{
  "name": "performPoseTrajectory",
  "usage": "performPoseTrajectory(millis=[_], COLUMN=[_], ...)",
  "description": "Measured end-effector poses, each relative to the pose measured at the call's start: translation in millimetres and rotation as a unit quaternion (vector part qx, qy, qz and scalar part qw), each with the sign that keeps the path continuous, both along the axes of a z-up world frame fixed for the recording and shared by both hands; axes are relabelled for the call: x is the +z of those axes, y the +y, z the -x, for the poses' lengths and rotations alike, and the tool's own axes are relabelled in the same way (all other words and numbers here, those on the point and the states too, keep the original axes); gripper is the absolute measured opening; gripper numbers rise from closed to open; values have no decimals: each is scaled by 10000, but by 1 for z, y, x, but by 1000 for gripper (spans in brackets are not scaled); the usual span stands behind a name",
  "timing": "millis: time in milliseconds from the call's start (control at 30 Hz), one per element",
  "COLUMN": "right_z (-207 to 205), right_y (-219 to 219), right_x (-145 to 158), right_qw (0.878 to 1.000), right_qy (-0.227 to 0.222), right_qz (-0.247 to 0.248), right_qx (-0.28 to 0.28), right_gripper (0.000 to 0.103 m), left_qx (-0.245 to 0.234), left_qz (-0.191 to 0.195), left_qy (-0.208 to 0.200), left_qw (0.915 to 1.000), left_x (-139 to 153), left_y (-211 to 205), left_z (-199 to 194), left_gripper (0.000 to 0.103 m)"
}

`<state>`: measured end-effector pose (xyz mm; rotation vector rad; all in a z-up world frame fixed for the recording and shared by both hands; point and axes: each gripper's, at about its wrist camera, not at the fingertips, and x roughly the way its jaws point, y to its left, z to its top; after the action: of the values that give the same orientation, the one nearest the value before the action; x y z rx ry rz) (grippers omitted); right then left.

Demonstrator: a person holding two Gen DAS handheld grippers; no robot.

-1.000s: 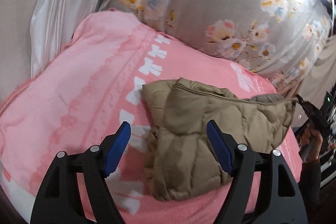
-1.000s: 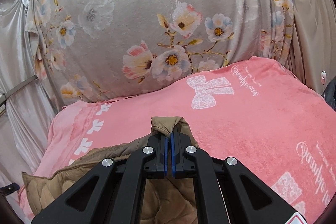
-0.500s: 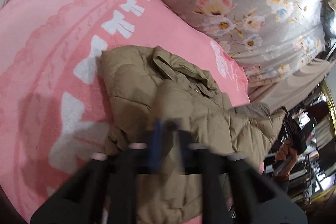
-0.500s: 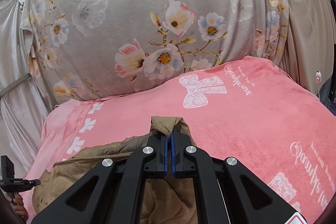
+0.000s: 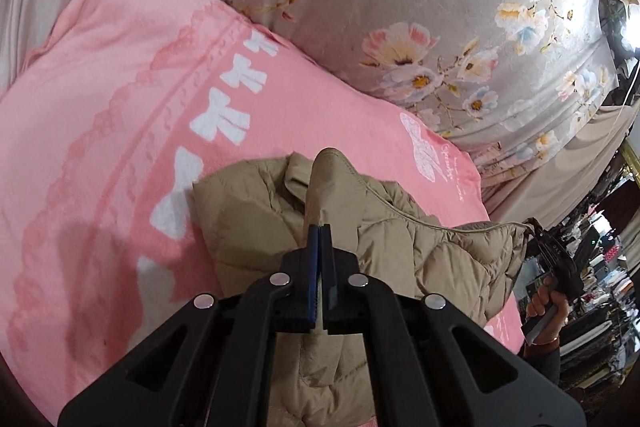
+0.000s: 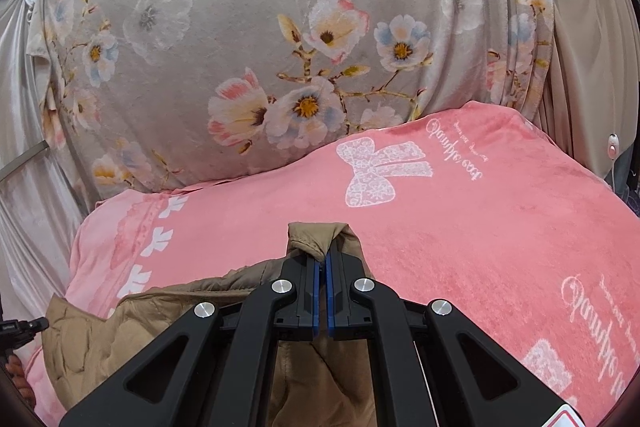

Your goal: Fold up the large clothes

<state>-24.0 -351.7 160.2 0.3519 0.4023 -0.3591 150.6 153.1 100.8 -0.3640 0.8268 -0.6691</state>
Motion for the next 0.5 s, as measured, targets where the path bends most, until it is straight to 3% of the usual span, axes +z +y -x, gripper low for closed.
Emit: performPoseTrajectory(millis=[267,500], right_z=[-72,-164], right_y=[-6,-21], right_x=[-1,-53], right_qw=[9996,9945], right_qy=[249,1034], right_qz=[143,146], right_qx=[14,-49], right_gripper=[2,2], left_qx=[385,732], left_qz=[-527,-1230], left_qy=[-419,-268], left_qw=[9970,9893], left_x=[27,-2], left_y=[-17,-46], left_z=[-38,-95], left_gripper=[0,0])
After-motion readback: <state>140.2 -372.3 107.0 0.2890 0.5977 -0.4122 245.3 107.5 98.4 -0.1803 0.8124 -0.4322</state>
